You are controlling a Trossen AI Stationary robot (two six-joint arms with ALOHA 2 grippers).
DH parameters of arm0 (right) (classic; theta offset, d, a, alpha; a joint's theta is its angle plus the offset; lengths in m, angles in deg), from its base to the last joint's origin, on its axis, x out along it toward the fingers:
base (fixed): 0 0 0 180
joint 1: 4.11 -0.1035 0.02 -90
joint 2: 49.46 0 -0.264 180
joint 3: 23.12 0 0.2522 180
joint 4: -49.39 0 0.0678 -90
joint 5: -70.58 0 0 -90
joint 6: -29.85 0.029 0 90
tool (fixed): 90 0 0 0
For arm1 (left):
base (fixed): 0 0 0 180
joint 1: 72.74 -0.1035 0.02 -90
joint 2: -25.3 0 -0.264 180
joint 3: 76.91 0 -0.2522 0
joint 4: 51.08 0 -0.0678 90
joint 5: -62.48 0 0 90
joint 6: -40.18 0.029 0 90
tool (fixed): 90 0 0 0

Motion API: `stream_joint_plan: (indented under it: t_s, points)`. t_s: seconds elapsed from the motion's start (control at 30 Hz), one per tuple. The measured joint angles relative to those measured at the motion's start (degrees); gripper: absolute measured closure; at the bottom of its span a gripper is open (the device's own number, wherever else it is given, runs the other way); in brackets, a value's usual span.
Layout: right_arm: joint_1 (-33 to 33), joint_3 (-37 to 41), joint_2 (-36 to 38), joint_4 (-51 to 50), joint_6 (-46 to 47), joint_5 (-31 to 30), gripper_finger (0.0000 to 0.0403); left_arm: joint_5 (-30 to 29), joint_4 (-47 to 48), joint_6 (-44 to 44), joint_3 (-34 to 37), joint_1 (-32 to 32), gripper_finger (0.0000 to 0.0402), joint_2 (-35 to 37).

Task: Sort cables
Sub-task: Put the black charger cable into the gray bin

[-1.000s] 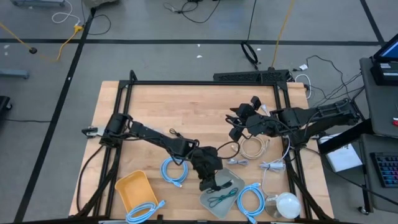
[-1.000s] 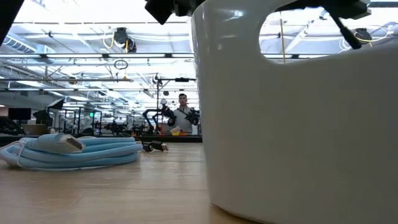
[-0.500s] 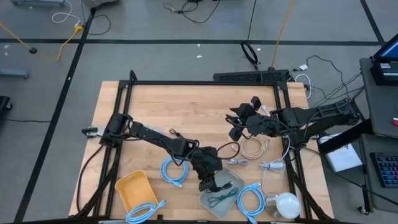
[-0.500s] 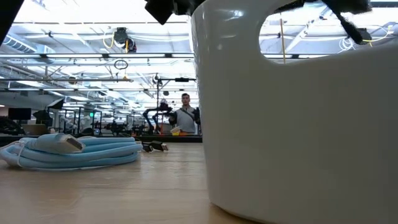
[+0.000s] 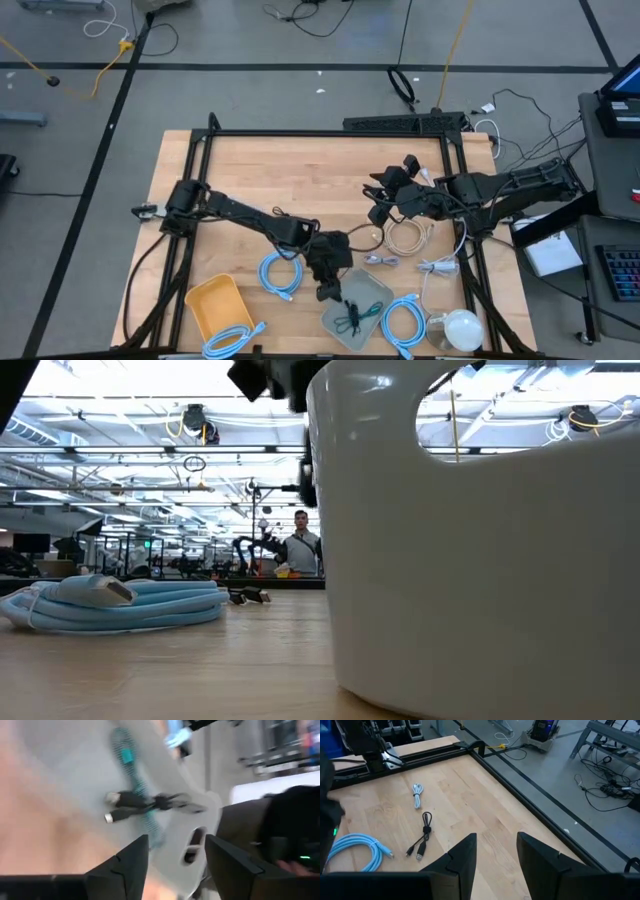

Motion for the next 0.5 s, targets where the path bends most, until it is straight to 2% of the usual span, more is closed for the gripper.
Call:
stream_joint_plan:
  t_s: [0.23, 0.33, 0.5]
  points:
    - [0.0, 0.0, 0.0, -0.2, 0.3, 0.1, 0.0269, -10.2, 15.3, 8.5, 0.0, -3.7, 0.027, 7.3]
    - [0.0, 0.0, 0.0, 0.0, 0.5, 2.0, 0.0269, -13.8, 21.8, 10.3, -0.1, -5.3, 0.029, 10.8]
    - [0.0, 0.1, 0.0, 0.3, 2.1, 5.9, 0.0269, -22.3, 36.2, 11.9, -0.1, -6.1, 0.0297, 15.7]
